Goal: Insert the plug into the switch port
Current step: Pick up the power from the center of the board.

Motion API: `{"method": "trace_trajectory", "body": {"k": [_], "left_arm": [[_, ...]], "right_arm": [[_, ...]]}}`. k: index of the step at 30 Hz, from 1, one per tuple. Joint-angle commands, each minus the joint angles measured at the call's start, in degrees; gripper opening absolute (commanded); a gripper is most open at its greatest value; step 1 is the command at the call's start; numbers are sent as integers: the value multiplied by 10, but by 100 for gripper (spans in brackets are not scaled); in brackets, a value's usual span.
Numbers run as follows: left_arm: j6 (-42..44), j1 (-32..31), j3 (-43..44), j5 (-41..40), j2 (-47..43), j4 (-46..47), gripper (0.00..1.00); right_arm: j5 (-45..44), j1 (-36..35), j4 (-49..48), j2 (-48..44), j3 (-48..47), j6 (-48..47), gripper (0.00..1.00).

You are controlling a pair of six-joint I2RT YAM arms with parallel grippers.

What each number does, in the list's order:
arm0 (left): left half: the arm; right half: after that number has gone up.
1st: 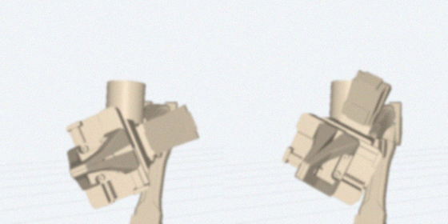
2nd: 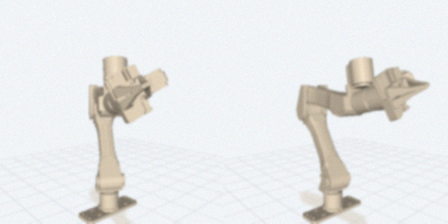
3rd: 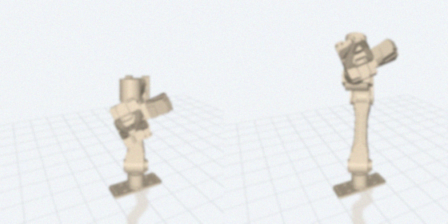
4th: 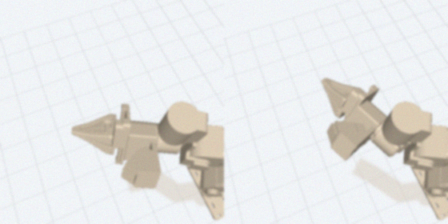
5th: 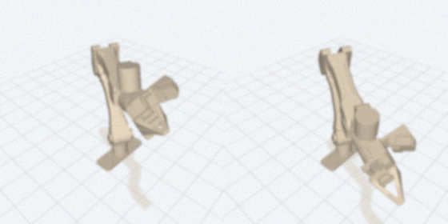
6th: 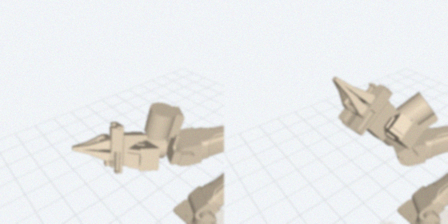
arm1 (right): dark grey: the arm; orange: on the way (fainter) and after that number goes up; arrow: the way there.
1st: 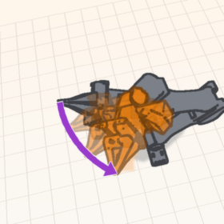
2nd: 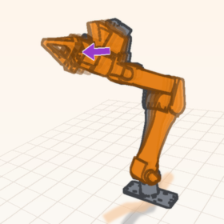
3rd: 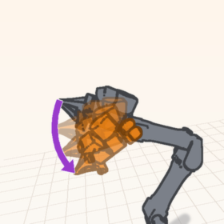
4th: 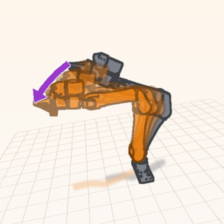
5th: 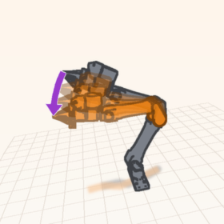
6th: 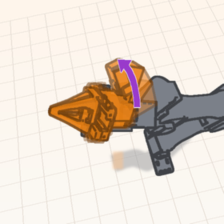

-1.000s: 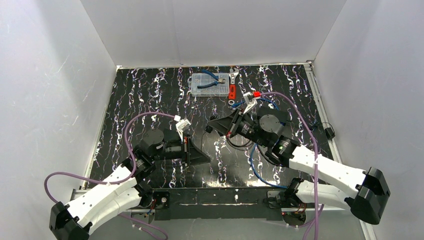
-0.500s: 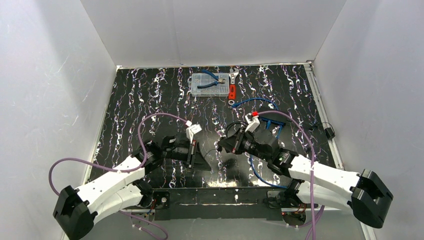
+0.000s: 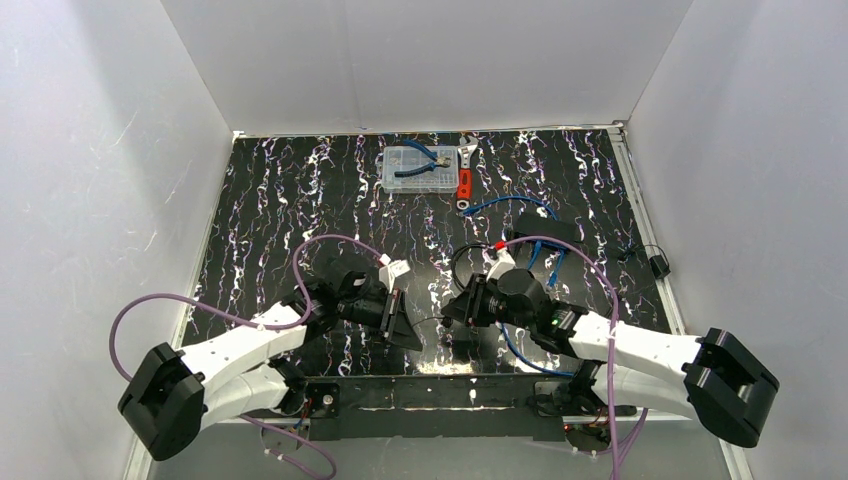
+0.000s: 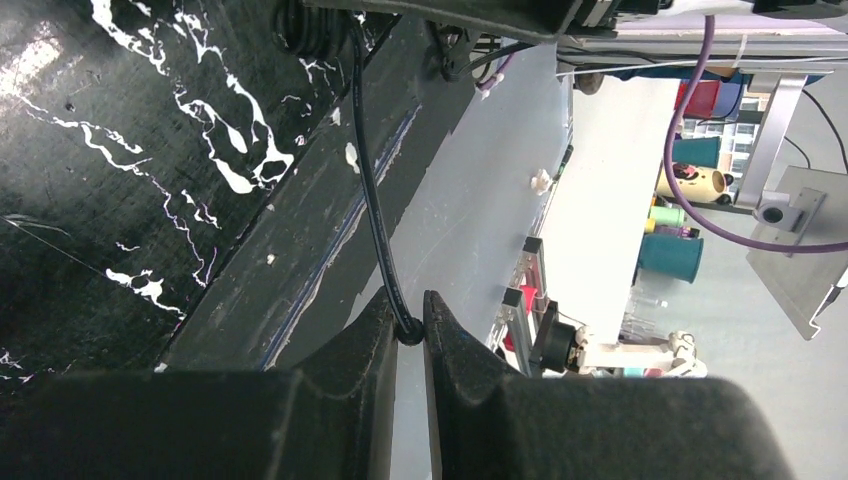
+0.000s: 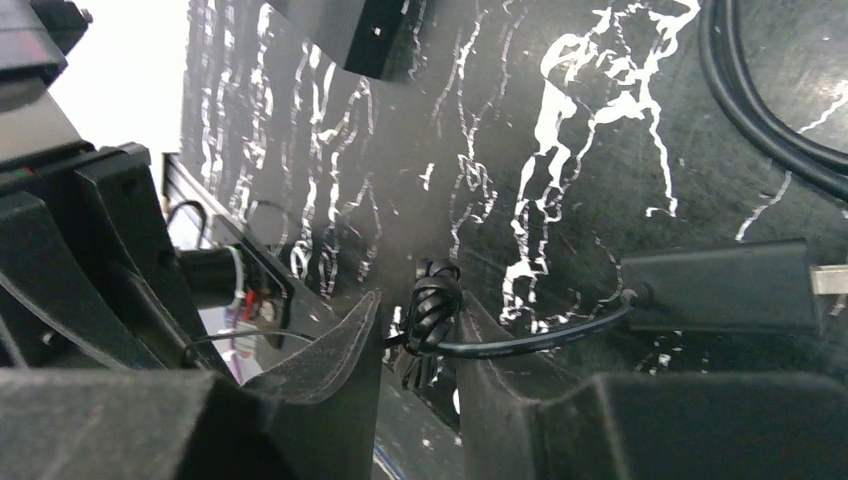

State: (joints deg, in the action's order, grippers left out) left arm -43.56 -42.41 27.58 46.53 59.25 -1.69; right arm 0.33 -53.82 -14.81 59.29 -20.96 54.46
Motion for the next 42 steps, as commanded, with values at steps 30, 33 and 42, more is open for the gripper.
{"method": "trace_trajectory", "body": {"k": [30, 33, 42], "left_arm": [[-15, -13, 13, 145, 11, -39, 0], [-16, -13, 9, 154, 8, -40, 0], [-18, -13, 10, 184, 5, -39, 0]], "right_arm": [[136, -110, 169, -119, -144, -735, 53], [139, -136, 154, -100, -148, -802, 53], [140, -172, 104, -16, -166, -938, 53]]}}
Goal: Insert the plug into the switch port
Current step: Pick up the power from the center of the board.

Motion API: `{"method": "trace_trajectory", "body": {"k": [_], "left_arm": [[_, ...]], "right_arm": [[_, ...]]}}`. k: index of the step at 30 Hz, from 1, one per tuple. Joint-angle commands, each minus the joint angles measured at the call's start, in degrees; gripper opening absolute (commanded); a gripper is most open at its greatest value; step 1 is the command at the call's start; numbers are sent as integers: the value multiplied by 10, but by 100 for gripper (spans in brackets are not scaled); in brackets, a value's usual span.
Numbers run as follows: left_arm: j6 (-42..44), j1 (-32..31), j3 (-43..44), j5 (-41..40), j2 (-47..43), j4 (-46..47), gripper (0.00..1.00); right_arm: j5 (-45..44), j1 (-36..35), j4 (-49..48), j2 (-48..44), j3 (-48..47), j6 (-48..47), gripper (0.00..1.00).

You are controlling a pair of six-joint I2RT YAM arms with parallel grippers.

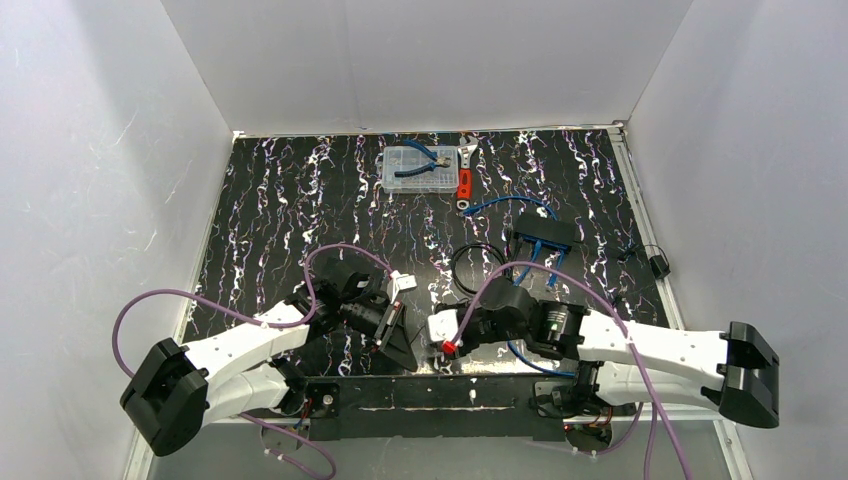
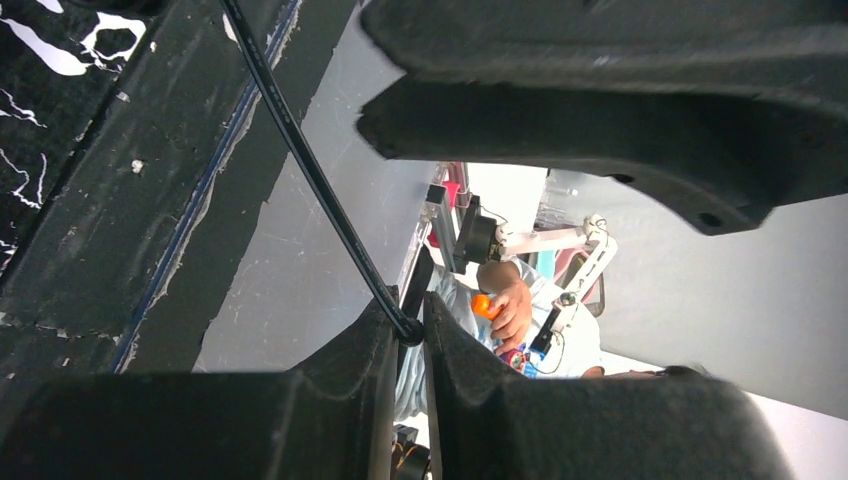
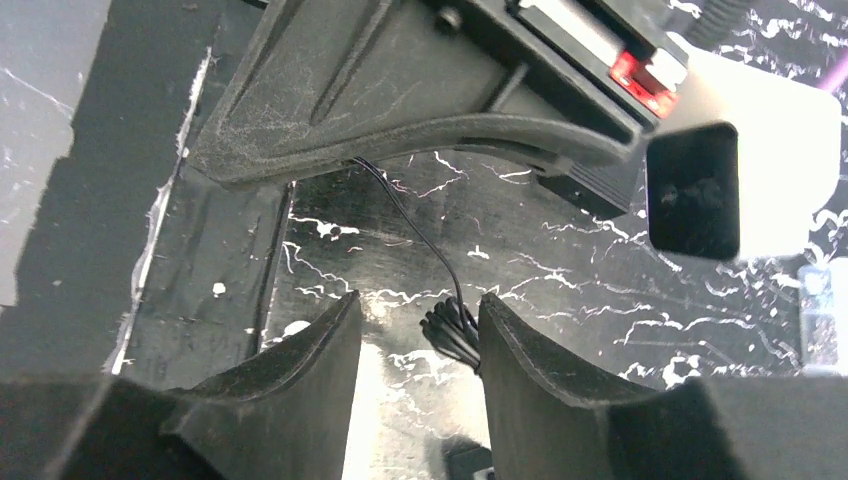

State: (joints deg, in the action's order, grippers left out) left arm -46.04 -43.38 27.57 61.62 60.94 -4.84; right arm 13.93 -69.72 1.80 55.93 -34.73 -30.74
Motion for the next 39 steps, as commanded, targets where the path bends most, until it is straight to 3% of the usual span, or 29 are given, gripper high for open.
{"method": "trace_trajectory", "body": {"k": [1, 11, 16, 25, 28, 29, 33, 39], "left_arm": [[7, -3, 9, 33, -13, -8, 0], [-2, -4, 3, 37, -12, 17, 0], [-5, -4, 1, 36, -15, 24, 0], [-8, -3, -1, 35, -16, 31, 0], [-9, -3, -2, 34, -19, 33, 0], [-9, -3, -2, 34, -21, 33, 1], [6, -3, 5, 19, -34, 3, 20], [73, -3, 48, -62, -81, -110, 51]], "right_arm": [[0, -16, -75, 23, -28, -92, 53], [6, -31, -102, 68, -47, -117, 53], [18, -32, -101, 86, -54, -114, 48], [37, -35, -100, 108, -63, -86, 25], [35, -35, -101, 106, -59, -84, 3], [33, -35, -101, 103, -58, -84, 1], [21, -36, -99, 88, -47, -79, 1], [-19, -38, -80, 49, -22, -54, 1]]}}
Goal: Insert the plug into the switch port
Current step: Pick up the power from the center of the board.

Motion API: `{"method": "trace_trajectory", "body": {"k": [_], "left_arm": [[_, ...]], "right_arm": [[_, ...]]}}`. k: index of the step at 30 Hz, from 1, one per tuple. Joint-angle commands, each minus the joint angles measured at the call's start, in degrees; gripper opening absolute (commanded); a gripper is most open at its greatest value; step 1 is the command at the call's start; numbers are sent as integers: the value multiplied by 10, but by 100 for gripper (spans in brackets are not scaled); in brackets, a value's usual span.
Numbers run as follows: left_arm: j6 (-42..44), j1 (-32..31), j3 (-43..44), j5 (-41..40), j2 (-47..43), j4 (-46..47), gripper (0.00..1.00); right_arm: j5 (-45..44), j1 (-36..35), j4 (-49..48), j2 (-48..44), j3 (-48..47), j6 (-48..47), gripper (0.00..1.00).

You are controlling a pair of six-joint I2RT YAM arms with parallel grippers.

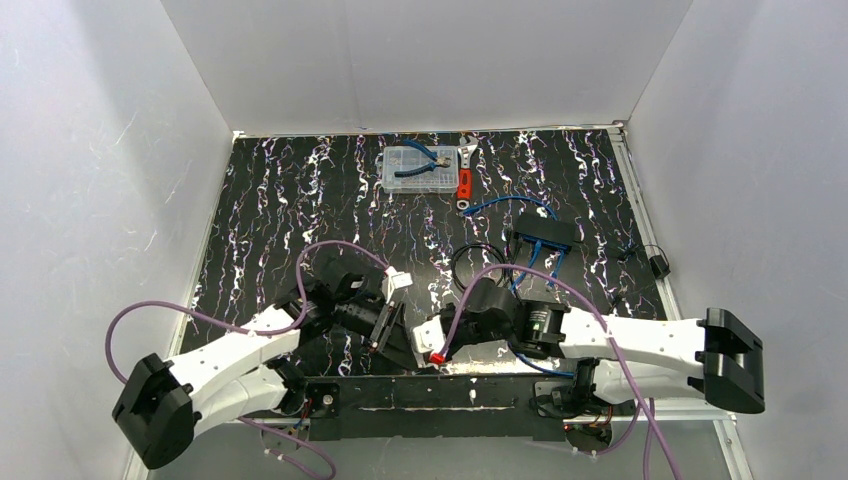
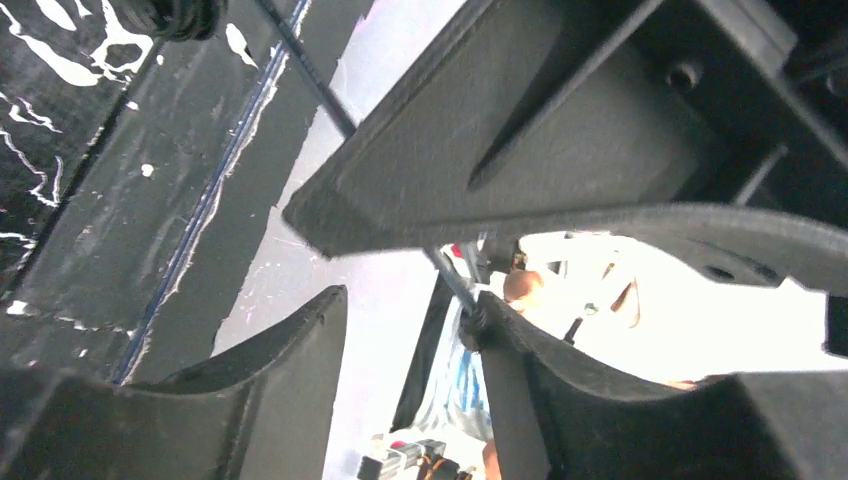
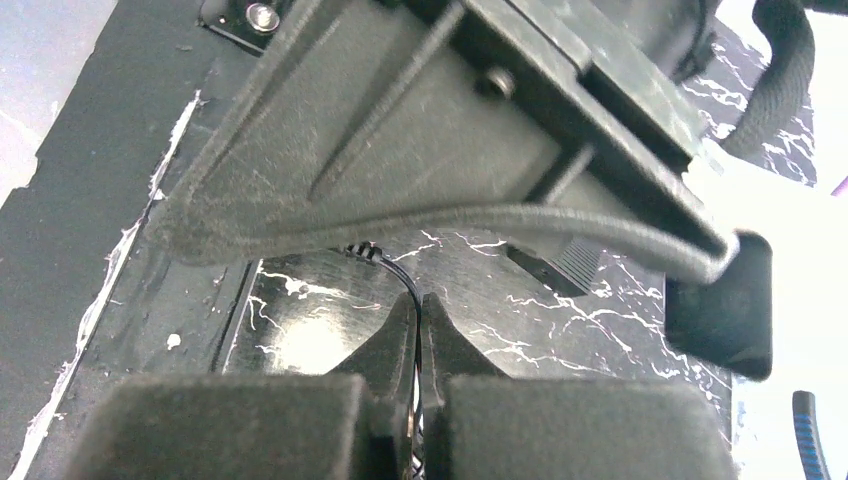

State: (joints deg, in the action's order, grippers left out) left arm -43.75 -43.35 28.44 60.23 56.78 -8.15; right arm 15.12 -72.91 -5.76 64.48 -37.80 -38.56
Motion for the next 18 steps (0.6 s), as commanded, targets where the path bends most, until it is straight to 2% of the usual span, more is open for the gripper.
{"method": "trace_trajectory", "body": {"k": [1, 9, 18], "left_arm": [[57, -3, 46, -63, -50, -90, 53], [55, -2, 63, -214, -146, -136, 61], [32, -2, 43, -282, -187, -138, 60]], "right_arm": [[-39, -6, -2, -43, 14, 31, 1], [-115, -16, 35, -75, 16, 105, 1], [-174, -17, 92, -10, -47, 219, 1]]}}
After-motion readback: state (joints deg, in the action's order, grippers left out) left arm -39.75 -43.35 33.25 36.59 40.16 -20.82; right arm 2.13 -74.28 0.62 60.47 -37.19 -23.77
